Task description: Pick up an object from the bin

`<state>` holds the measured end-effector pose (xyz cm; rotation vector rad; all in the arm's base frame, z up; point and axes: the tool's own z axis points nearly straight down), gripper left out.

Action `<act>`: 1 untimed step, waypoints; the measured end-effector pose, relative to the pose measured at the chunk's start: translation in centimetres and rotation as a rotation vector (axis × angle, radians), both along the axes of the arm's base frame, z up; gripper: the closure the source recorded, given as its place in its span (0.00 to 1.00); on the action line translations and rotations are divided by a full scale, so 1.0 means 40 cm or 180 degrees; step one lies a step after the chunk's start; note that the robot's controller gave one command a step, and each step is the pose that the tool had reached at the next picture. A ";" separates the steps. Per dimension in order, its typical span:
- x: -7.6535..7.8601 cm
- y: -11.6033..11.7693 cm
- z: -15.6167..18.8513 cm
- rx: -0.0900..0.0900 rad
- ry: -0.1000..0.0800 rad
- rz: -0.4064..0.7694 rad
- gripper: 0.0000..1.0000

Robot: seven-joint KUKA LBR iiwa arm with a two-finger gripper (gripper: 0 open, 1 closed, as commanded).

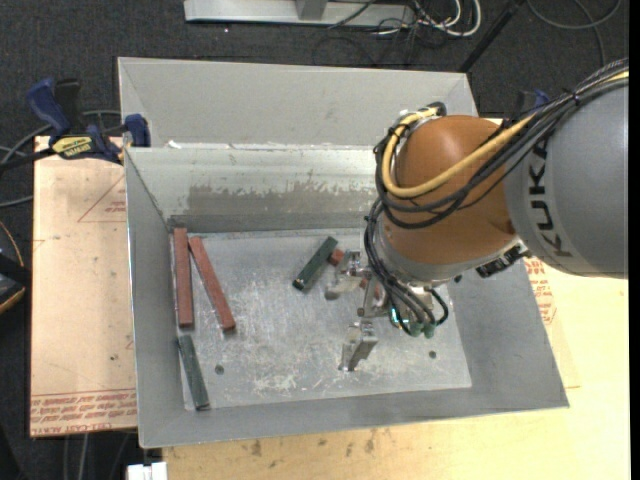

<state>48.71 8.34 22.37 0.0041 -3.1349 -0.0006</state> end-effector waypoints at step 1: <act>0.004 -0.001 0.007 0.0002 -0.0021 -0.0008 0.00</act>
Offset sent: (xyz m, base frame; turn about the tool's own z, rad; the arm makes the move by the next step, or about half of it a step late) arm 0.0026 0.0099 -0.0427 0.1171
